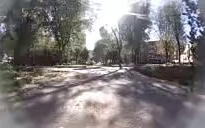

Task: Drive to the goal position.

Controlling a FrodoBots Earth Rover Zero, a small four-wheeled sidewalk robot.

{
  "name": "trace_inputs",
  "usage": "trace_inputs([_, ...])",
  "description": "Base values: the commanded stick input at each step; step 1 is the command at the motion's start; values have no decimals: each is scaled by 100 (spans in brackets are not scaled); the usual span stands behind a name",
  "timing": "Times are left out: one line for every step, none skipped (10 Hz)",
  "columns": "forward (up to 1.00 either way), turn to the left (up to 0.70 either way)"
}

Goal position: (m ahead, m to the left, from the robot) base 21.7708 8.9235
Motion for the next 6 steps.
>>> trace_inputs([100,-2])
trace_inputs([100,6])
trace_inputs([100,6])
trace_inputs([100,6])
trace_inputs([100,6])
trace_inputs([100,6])
